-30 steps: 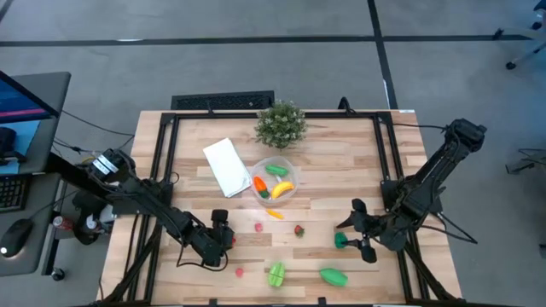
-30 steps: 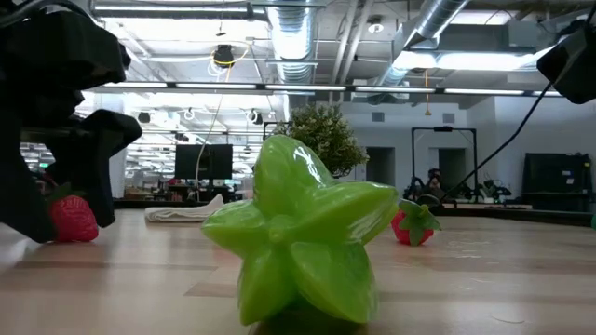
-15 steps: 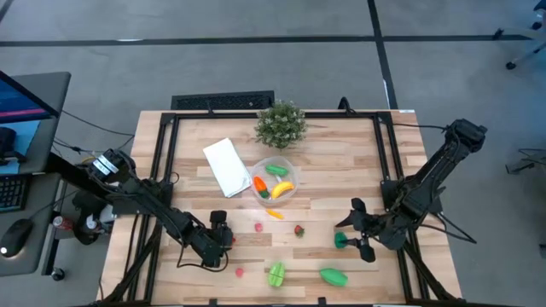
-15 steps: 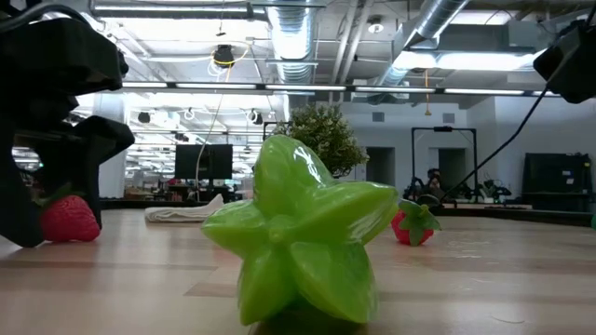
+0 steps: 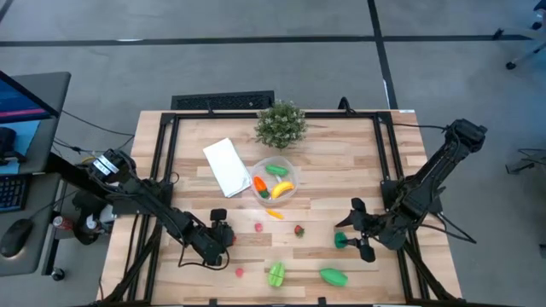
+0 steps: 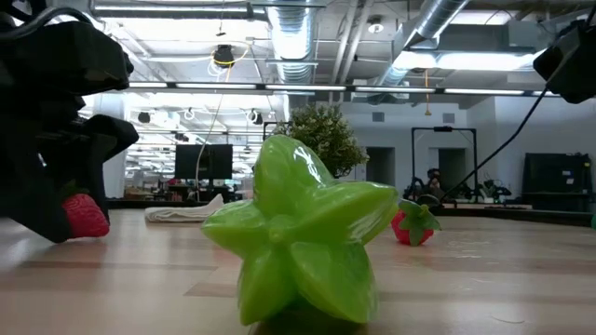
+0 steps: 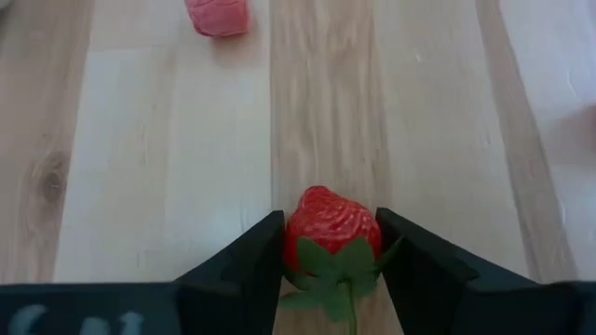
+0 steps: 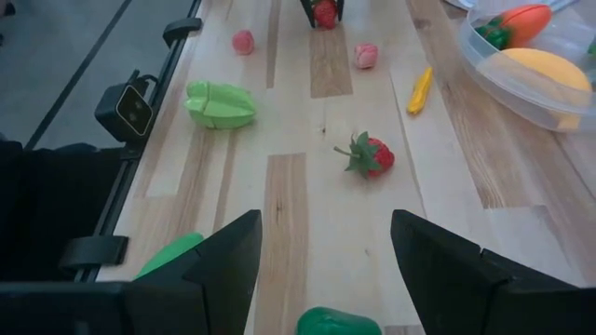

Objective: Pick and placing Produce into tupperware
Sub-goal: Put the left red strawberry into the transparent bin

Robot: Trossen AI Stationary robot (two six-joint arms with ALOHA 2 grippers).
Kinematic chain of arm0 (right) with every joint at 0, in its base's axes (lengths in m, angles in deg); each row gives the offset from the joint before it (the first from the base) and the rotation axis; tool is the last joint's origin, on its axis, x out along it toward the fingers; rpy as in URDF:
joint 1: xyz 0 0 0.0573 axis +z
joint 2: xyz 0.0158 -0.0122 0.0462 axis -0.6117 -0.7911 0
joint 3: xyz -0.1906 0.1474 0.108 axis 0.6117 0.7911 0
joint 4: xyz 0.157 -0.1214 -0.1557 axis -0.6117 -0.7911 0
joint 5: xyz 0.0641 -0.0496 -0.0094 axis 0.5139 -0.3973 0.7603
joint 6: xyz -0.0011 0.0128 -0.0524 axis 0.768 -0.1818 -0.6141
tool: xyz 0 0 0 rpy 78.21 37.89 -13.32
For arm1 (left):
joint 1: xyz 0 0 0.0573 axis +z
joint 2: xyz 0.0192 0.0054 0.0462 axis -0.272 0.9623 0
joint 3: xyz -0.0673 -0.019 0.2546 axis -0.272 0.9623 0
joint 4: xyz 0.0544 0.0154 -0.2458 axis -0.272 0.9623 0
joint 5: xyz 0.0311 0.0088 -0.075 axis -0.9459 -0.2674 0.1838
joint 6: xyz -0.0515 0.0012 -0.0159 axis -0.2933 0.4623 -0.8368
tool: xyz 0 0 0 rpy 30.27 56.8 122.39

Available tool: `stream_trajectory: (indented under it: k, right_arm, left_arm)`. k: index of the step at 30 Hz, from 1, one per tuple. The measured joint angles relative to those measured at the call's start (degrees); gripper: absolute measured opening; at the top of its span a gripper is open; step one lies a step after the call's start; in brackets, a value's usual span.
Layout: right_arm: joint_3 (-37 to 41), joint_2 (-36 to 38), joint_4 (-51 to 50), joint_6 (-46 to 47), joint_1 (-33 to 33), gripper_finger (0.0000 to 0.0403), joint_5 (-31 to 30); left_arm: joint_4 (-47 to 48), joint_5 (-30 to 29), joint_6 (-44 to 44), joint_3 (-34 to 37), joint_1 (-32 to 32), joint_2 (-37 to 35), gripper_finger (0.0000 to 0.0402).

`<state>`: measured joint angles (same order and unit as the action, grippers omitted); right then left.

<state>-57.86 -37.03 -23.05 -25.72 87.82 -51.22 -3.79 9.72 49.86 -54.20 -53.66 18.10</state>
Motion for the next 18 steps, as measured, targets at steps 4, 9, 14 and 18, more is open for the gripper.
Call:
stream_trajectory:
  k: [4, 9, 14, 18]
  right_arm:
    - [0.00, 0.00, -0.02, -0.02, 0.00, 0.0234, 0.01]
    - [0.00, 0.00, 0.15, -1.33, 0.00, 0.0234, 0.01]
    - [0.00, 0.00, 0.17, -1.40, 0.00, 0.0234, 0.01]
    - [0.00, 0.00, 0.17, -1.41, 0.00, 0.0234, 0.01]
  left_arm:
    - [0.00, -0.56, 0.18, 0.00, -0.02, 0.00, 0.0170]
    - [-0.04, -1.98, 1.12, 0.00, -0.02, 0.00, 0.0173]
    - [-0.09, -1.42, 1.15, 0.00, 0.58, 0.00, 0.0173]
    - [-0.11, -0.86, 1.15, 0.00, 0.93, 0.00, 0.0173]
